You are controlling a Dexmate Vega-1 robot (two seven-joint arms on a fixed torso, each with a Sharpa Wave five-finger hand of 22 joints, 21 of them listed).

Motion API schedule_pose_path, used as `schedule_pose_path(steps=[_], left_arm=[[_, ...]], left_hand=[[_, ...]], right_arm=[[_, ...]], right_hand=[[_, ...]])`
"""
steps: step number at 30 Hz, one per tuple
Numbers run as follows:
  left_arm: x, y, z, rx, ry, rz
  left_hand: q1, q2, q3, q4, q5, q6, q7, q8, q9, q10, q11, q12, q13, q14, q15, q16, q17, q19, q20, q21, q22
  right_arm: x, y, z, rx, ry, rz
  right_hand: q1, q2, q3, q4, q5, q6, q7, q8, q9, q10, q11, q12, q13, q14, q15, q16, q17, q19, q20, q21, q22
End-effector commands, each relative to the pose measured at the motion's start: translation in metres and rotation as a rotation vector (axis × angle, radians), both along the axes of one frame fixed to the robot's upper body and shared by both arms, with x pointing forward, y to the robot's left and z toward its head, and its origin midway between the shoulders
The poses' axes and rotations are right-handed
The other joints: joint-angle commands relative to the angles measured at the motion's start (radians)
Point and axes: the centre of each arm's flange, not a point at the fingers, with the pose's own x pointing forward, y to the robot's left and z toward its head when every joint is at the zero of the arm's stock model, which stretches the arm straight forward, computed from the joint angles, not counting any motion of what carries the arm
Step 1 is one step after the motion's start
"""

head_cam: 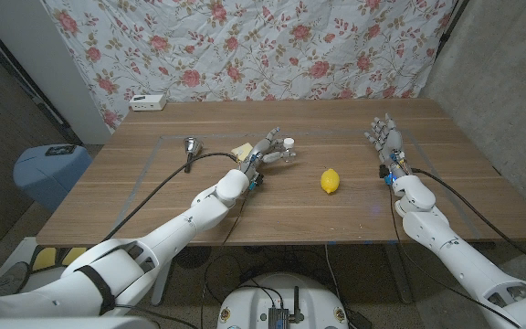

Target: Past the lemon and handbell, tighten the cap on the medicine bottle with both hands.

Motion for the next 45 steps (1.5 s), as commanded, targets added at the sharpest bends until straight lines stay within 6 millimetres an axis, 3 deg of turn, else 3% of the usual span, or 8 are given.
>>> schedule_pose_path(steps=[1, 24, 36, 45], left_arm=[[0.0035, -0.0032, -0.0017, 0.002, 0.005, 0.005], [0.0086, -0.0017, -0.0077, 0.001, 0.036, 0.016], [0.0112, -0.0045, -0.0053, -0.006, 0.019, 0.027], [0.0103, -0.0086, -0.0054, -0.024, -0.005, 0.037]], left_hand=[[0.013, -0.001, -0.004, -0.003, -0.002, -0.041, -0.006, 0.002, 0.001, 0.012, -0.004, 0.002, 0.002, 0.013, -0.132, 0.007, 0.003, 0.008, -0.051, 0.006, 0.002], [0.040, 0.011, -0.010, -0.005, -0.014, 0.021, 0.011, 0.010, 0.001, 0.084, 0.005, 0.010, 0.001, 0.064, -0.130, 0.010, 0.004, 0.041, -0.085, 0.006, 0.001], [0.068, 0.025, -0.009, -0.008, -0.025, 0.080, 0.013, 0.017, 0.001, 0.134, -0.006, 0.013, 0.001, 0.104, -0.143, 0.011, 0.004, 0.070, -0.103, 0.008, 0.001], [0.097, 0.037, -0.007, -0.011, -0.036, 0.132, 0.030, 0.020, 0.001, 0.182, -0.015, 0.016, 0.001, 0.142, -0.153, 0.012, 0.005, 0.101, -0.113, 0.009, 0.001]], right_arm=[[0.0003, -0.0022, -0.0026, 0.007, 0.002, -0.003], [0.0050, -0.0024, 0.0003, 0.011, 0.001, -0.006], [0.0076, -0.0035, -0.0007, 0.020, 0.001, -0.010], [0.0067, -0.0053, -0.0025, 0.026, 0.000, -0.014]], right_hand=[[-0.005, 0.004, -0.005, -0.001, 0.005, 0.006, -0.005, 0.003, 0.005, 0.004, 0.001, 0.004, 0.005, 0.007, 0.002, 0.004, 0.002, 0.002, -0.047, 0.006, 0.005], [-0.005, 0.006, -0.007, -0.001, 0.007, 0.006, -0.008, 0.003, 0.005, 0.006, -0.001, 0.004, 0.005, 0.007, 0.003, 0.004, 0.002, 0.003, -0.045, 0.007, 0.005], [-0.005, 0.007, -0.008, -0.002, 0.008, 0.005, -0.010, 0.003, 0.005, 0.006, -0.002, 0.004, 0.005, 0.007, 0.002, 0.005, 0.002, 0.003, -0.045, 0.007, 0.005], [-0.005, 0.007, -0.009, -0.002, 0.009, 0.006, -0.010, 0.003, 0.005, 0.007, -0.002, 0.004, 0.005, 0.008, 0.003, 0.005, 0.002, 0.003, -0.045, 0.007, 0.005]])
